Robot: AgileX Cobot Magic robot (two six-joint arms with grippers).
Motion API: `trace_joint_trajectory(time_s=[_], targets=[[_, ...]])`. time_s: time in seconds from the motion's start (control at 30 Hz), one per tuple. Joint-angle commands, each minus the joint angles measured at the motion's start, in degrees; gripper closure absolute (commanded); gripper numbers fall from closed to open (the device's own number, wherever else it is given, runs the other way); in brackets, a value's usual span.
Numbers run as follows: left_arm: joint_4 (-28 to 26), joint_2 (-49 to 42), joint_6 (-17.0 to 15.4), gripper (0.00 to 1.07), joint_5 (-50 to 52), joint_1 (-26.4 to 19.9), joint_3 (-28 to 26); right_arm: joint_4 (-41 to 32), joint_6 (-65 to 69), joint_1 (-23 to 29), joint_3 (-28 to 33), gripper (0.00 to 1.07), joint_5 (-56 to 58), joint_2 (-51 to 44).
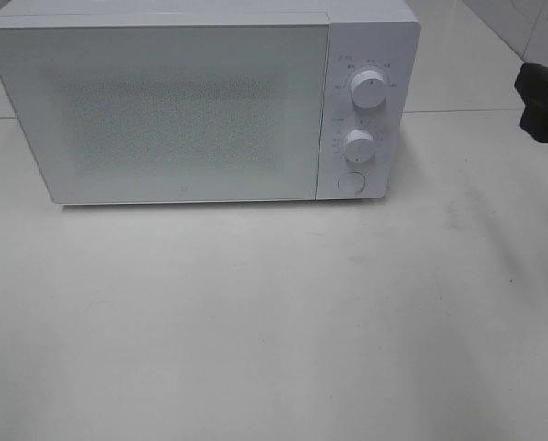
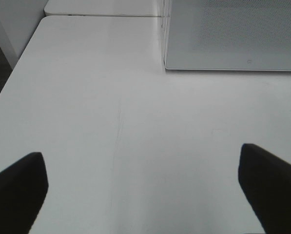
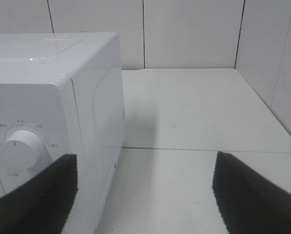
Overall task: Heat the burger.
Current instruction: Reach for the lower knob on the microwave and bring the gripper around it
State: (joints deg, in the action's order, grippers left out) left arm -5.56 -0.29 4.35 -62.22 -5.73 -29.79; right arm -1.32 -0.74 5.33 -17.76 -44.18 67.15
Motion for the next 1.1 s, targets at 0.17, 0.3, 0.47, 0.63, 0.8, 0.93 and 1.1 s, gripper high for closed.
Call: trace_joint_trajectory(time_s=[0.17, 0.3, 0.47, 0.63, 0.8, 0.93, 1.1], targets=[[-0.06, -1.09, -0.4, 0.07, 0.97, 0.0, 0.17, -12.89, -11.69, 9.63, -0.06, 0.32, -12.2, 7.91], [-0.06, -1.09, -0.4, 0.07, 0.97, 0.0, 0.17, -18.33, -14.61, 14.27, -0.06, 0.32, -17.42, 10.89], [-0.06, -1.09, -0.4, 0.07, 0.97, 0.0, 0.17, -23.26, -16.79, 19.71, -0.06, 0.32, -24.18, 14.55], [-0.06, -1.09, -0.4, 0.07, 0.97, 0.0, 0.17, -28.76, -18.11, 25.32, -0.06, 0.32, -30.14, 18.51], [-0.06, -1.09, -0.4, 0.07, 0.97, 0.0, 0.17, -35.92, -18.11, 31.17, -0.06, 0.32, -35.87, 23.03], [-0.06, -1.09, -0.4, 0.07, 0.97, 0.0, 0.17, -40.28, -18.28, 33.69, -0.63, 0.32, -35.87, 24.41], [-0.06, -1.09, -0.4, 0.07, 0.97, 0.0, 0.17, -44.52, -23.32, 36.73, -2.58, 0.32, -35.87, 26.18]])
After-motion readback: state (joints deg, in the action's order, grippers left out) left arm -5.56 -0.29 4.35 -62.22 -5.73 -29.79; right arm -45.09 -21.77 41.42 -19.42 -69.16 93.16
